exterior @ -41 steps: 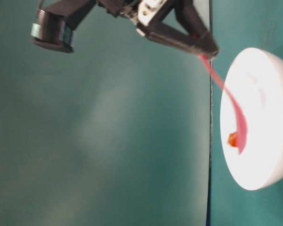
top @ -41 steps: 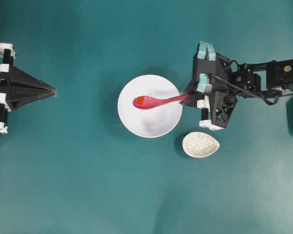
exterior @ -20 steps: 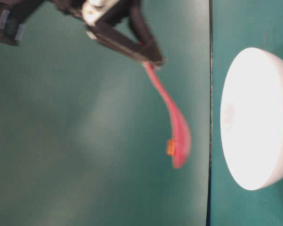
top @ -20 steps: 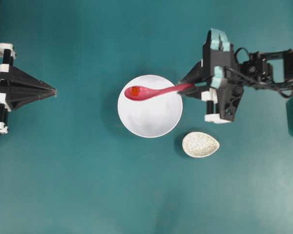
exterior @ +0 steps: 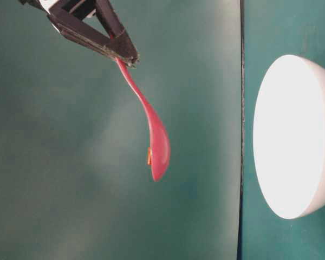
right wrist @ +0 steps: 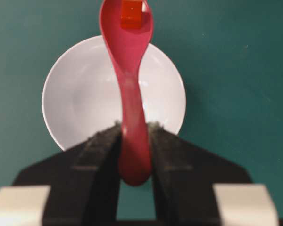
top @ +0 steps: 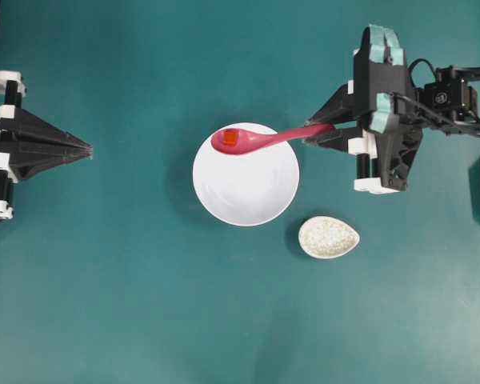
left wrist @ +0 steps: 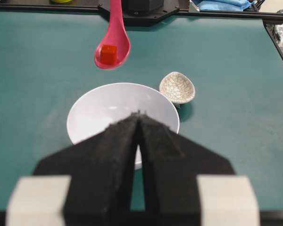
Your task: Grip the spoon and scoop the red block from the bowl with right arm.
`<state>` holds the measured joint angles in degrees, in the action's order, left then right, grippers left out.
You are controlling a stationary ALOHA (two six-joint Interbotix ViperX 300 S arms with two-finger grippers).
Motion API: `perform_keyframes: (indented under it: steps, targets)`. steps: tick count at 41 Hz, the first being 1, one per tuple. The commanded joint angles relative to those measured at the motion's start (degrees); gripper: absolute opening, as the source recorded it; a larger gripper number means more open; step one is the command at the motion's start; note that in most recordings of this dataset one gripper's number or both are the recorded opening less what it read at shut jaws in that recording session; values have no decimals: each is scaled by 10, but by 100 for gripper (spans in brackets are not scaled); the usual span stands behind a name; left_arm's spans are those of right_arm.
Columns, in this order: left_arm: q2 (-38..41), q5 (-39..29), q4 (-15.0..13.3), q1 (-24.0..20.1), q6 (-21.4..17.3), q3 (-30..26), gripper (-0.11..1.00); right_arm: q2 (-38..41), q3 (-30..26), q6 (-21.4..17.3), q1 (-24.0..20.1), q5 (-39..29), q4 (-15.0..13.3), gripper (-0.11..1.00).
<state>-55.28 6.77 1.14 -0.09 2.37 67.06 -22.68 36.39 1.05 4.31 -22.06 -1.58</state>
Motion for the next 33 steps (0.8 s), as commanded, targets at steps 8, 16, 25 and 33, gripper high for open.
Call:
perform_keyframes:
  steps: [8, 16, 25, 33]
  targets:
    - [4, 3, -1, -1, 9, -11, 0, -12, -17, -1, -2, 2, -1, 23]
    - [4, -2, -1, -1, 18, -11, 0, -15, -15, 0, -2, 5, -2, 23]
    - [3, -17, -1, -1, 18, -11, 0, -15, -15, 1, -2, 9, -2, 23]
    - [-1, -19, -1, -1, 9, -12, 0, -16, -15, 2, -2, 21, -2, 23]
